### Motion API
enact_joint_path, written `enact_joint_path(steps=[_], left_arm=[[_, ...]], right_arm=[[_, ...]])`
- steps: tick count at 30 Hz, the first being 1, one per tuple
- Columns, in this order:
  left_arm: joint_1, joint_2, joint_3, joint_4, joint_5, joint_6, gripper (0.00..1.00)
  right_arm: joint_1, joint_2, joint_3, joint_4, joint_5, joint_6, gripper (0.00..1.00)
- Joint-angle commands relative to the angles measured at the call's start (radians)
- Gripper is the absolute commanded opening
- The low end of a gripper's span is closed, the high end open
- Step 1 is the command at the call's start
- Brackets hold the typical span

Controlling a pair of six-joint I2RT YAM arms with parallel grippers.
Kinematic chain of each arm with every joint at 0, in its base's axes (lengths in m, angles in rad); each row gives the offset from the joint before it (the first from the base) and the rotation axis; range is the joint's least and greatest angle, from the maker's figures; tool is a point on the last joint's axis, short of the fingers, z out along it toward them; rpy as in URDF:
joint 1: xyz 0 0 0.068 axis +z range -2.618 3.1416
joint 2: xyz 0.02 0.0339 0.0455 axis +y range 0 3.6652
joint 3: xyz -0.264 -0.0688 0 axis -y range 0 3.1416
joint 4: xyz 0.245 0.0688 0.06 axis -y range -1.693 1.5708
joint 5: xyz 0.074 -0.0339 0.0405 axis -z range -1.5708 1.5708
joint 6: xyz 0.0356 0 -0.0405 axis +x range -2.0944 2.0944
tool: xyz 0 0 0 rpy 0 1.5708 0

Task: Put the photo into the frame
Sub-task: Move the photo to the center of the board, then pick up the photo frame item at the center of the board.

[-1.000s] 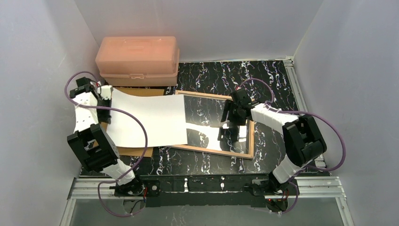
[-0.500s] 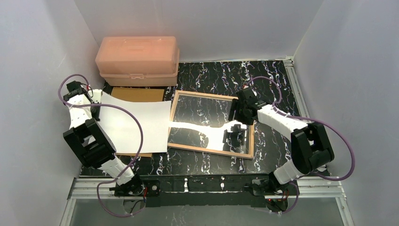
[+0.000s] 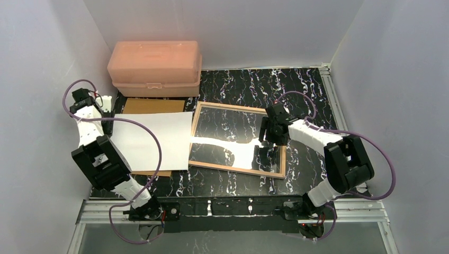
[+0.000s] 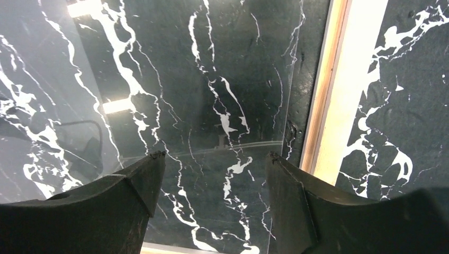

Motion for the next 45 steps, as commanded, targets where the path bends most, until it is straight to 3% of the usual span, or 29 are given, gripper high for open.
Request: enact_joint_path(steps=[1, 5, 11, 19, 26, 37, 45], left_arm=[[-0.004, -0.079, 0.101, -0.119, 0.102, -0.027, 0.41], [-0.062, -0.103, 0.152, -0.243, 0.219, -0.037, 0.42], [-0.358, -0.148, 0.061, -0.314, 0.351, -0.098, 0.43], [-0.648, 0.107, 0.186, -0.305, 0.487, -0.245, 0.46], [-0.828, 0.229, 0.245, -0.235, 0.468, -0.301, 0.46], [-0.869, 0.366, 0.246, -0.199, 0.528, -0.382, 0.48], [-0.869, 0.396, 0.223, -0.145, 0.476, -0.411, 0.48]], right_arm=[[-0.01, 0.013, -0.014, 0.022, 0.027, -0.005, 0.77], [-0.021, 0.022, -0.026, 0.031, 0.029, -0.005, 0.78], [-0.055, 0.013, -0.056, 0.036, 0.039, -0.013, 0.78], [-0.136, -0.022, -0.093, 0.027, 0.031, -0.032, 0.77], [-0.163, -0.056, -0.111, 0.007, 0.028, -0.042, 0.78], [-0.167, -0.041, -0.144, 0.028, 0.01, -0.016, 0.78], [-0.168, -0.043, -0.169, 0.045, 0.002, -0.004, 0.78]])
